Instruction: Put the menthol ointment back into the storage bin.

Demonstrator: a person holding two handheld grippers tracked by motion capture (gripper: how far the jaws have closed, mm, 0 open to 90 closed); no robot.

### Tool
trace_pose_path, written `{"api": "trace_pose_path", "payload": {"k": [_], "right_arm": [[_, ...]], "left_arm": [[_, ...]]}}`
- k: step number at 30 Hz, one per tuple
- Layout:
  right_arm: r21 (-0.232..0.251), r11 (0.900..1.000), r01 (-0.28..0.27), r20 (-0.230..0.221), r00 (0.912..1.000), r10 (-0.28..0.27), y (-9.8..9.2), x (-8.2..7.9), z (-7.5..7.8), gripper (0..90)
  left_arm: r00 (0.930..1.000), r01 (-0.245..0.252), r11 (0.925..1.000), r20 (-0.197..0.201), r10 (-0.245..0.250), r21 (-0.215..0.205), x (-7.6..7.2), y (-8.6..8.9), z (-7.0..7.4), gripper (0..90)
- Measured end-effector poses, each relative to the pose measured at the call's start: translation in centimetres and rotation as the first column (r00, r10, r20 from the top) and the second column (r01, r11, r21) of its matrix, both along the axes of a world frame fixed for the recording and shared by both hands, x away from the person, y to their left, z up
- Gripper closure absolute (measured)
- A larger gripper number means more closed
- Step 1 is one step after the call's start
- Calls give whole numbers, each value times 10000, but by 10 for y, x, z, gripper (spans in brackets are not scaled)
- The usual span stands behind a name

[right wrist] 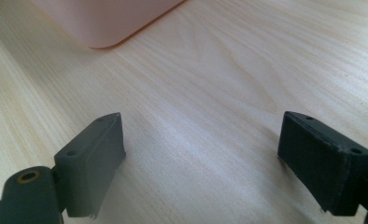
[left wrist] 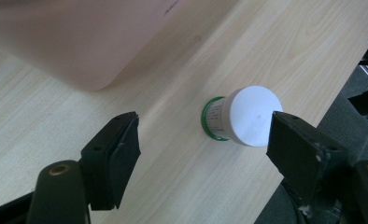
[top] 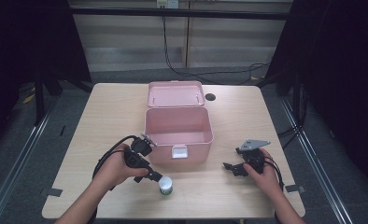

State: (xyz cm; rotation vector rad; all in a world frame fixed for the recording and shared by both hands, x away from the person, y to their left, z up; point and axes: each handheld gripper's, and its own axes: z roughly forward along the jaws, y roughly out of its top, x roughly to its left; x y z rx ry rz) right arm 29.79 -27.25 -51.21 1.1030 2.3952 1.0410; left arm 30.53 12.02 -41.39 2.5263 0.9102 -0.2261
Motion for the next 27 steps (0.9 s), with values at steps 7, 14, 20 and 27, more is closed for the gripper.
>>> {"api": "trace_pose_path", "payload": {"k": [7,14,20,27], "right_arm": [[0,10000,2,-1,10000,-2,0,0,0,139],[-2,10000,-1,2,10000,1,0,0,0,139],[-1,10000,1,0,10000,-1,0,0,0,140],[-1,10000,1,1,10000,-1,0,0,0,139]], "left_arm": [[9997,223,9997,-108,-223,73,-3,-7,0,250],[9991,396,9992,-148,-396,17,-5,-14,0,250],[9984,526,9986,-231,-525,35,-7,-18,-2,250],[9971,692,9976,-312,-690,60,-9,-23,-2,251]]}}
